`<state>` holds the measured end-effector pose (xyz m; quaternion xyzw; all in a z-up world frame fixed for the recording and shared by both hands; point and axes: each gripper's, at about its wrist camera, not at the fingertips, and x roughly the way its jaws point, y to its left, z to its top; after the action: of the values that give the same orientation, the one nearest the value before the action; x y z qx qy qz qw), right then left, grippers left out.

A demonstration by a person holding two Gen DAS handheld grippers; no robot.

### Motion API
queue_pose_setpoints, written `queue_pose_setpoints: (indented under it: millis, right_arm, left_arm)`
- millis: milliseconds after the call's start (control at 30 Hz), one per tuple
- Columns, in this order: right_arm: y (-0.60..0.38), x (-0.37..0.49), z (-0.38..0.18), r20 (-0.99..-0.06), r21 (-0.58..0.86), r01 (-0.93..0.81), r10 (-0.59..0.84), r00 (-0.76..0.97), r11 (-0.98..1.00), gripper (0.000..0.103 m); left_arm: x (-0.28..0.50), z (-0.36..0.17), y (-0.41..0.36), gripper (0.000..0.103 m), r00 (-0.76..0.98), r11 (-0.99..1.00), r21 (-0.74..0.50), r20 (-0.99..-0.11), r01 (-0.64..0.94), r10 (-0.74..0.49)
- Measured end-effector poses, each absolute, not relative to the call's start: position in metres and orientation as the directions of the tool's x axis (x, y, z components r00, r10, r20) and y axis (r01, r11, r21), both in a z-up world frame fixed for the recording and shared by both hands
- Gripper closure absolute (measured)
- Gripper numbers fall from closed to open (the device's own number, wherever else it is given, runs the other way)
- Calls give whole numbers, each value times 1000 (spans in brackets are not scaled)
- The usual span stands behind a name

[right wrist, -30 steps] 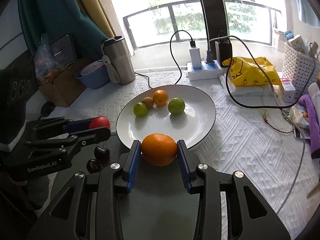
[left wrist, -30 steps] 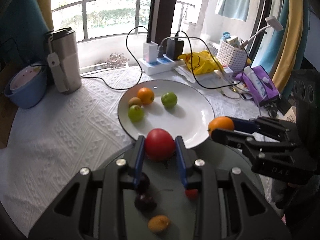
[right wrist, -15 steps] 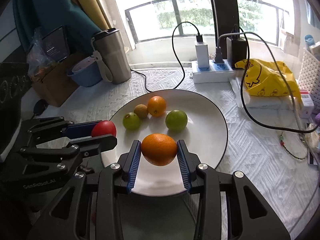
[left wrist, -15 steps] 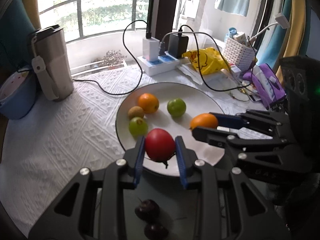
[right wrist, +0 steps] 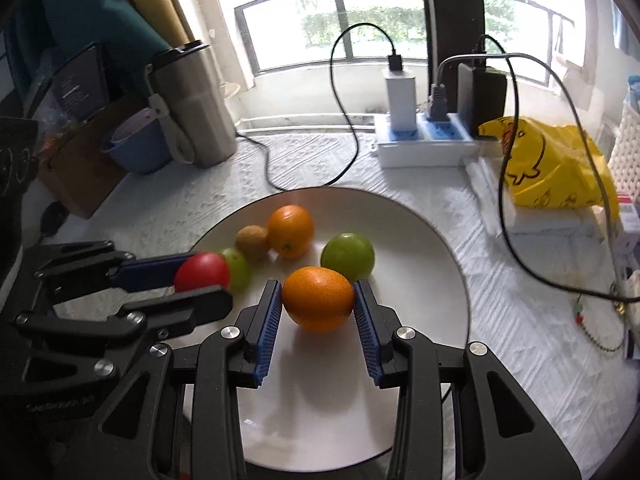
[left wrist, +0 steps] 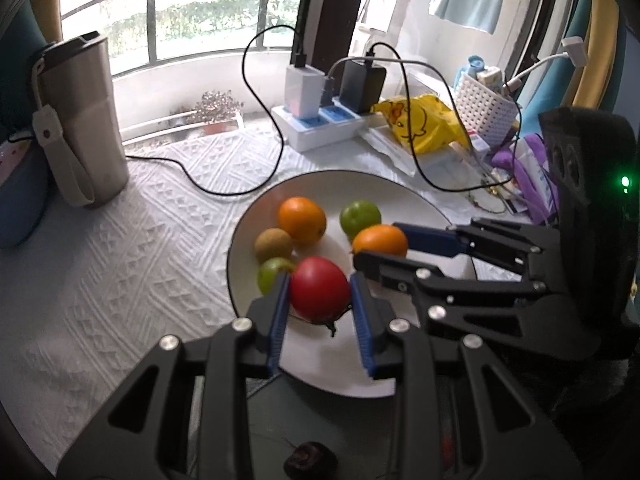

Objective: Organize fruits
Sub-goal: 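Carry the tomato and orange over the white bowl and open both grippers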

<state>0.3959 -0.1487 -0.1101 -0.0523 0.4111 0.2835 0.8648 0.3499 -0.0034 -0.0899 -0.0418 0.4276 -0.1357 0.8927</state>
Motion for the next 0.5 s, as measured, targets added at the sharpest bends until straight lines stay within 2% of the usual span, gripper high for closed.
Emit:
queue_pose_setpoints:
  millis: [500]
  right_arm:
    - [-166, 407, -109, -734, 104, -439, 367, 572, 893, 64]
  left_arm:
    - [367, -91, -5, 71, 580, 951, -216, -755, 220, -306]
